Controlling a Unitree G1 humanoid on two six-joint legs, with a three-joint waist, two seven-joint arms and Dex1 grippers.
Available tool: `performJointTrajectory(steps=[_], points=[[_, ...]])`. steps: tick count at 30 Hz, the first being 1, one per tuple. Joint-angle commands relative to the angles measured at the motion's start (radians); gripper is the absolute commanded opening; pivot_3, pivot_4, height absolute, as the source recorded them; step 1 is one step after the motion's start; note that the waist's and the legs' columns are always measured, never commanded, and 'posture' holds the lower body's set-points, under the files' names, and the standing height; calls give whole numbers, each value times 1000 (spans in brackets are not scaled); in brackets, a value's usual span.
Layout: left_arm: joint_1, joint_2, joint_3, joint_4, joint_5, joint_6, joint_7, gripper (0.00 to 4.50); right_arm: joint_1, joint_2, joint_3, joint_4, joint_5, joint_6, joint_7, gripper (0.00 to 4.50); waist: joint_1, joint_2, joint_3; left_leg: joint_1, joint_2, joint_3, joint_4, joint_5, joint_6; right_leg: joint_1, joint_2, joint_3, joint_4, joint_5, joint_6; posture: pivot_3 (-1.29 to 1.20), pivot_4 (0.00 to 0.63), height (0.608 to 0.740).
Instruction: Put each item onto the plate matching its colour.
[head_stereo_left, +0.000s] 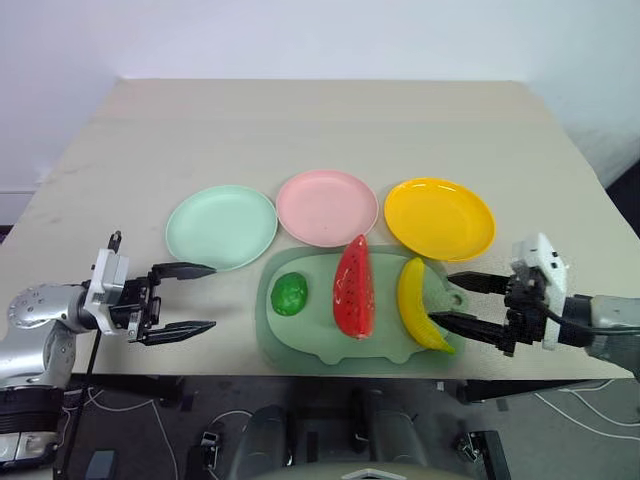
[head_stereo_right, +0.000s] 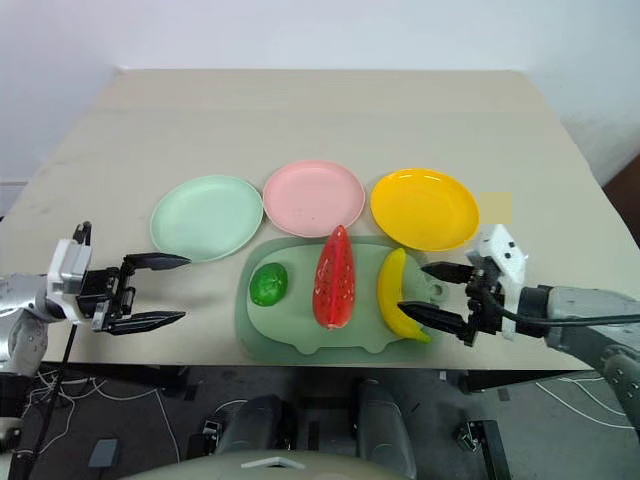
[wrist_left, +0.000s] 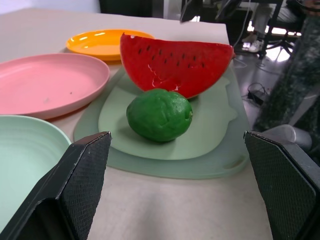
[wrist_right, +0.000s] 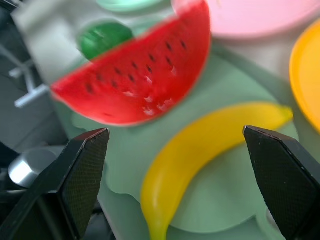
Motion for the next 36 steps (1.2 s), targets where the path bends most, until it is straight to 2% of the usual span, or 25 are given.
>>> performJointTrajectory(steps=[1, 5, 9, 14, 15, 18, 23, 24, 30, 33, 36], points=[[-22, -11, -5, -13, 8, -5, -2, 4473, -66, 30, 59, -70, 44, 160, -196, 4500, -1, -1, 0, 0, 0, 0, 0, 0, 0, 0, 0, 0, 0, 0, 0, 0, 150, 736], [-14, -35, -16, -35, 13, 1, 12, 4473, -133, 112, 151, -109, 22, 279, -381, 4500, -3, -1, 0, -1, 0, -1, 0, 0, 0, -1, 1, 0, 0, 0, 0, 0, 150, 736], [3, -51, -20, -58, 15, 7, 30, 4473, -181, 236, 186, -112, 28, 370, -523, 4500, -3, -2, 0, -2, 0, -1, 0, 0, 0, -1, 1, 0, 0, 0, 0, 0, 150, 736], [22, -60, -25, -71, 18, 5, 47, 4473, -187, 299, 237, -117, -42, 437, -616, 4500, -3, -4, -2, -2, 0, -1, 1, 0, 0, -1, 1, 0, 0, 0, 0, 0, 150, 736], [22, -61, -27, -70, 18, 4, 49, 4498, -186, 300, 243, -120, -48, 446, -619, 4321, -3, -5, -2, -2, 0, -1, 1, 0, 0, -1, 1, 0, 0, 0, 0, 0, 150, 736], [19, -64, -29, -65, 22, 1, 52, 4500, -178, 282, 256, -136, -57, 471, -605, 3630, -1, -7, -4, -2, 0, -2, 1, 0, 0, -1, 1, 0, 0, 0, 0, 0, 150, 736], [14, -68, -28, -54, 29, -6, 51, 4500, -179, 249, 235, -140, -25, 540, -550, 1917, -2, -9, -4, -2, 0, -2, 1, 0, 1, 0, 1, -1, -1, 0, 0, 0, 150, 736], [15, -68, -27, -53, 31, -7, 51, 4500, -183, 239, 230, -144, -15, 552, -532, 1718, -1, -9, -5, -2, 0, -2, 1, 0, 1, 0, 1, -1, -1, 0, 0, 0, 150, 736], [14, -67, -24, -43, 37, -12, 47, 4500, -276, 118, 156, -102, 87, 570, -343, 1719, -2, -8, -4, -2, 1, -3, 1, 0, 1, 0, 1, -1, -2, 0, 0, 0, 150, 736], [12, -65, -21, -36, 37, -13, 44, 4500, -370, 72, 162, -21, 60, 536, -284, 1719, -6, -8, -4, -4, 0, -2, 1, 0, 1, -2, 1, -1, -2, 0, 0, 0, 150, 736], [9, -62, -17, -32, 33, -4, 46, 4500, -511, 80, 212, 112, -36, 454, -278, 1719, -9, -8, -4, -5, 0, -2, 1, 0, 1, -3, 1, -1, -2, 0, 0, 0, 150, 736]])
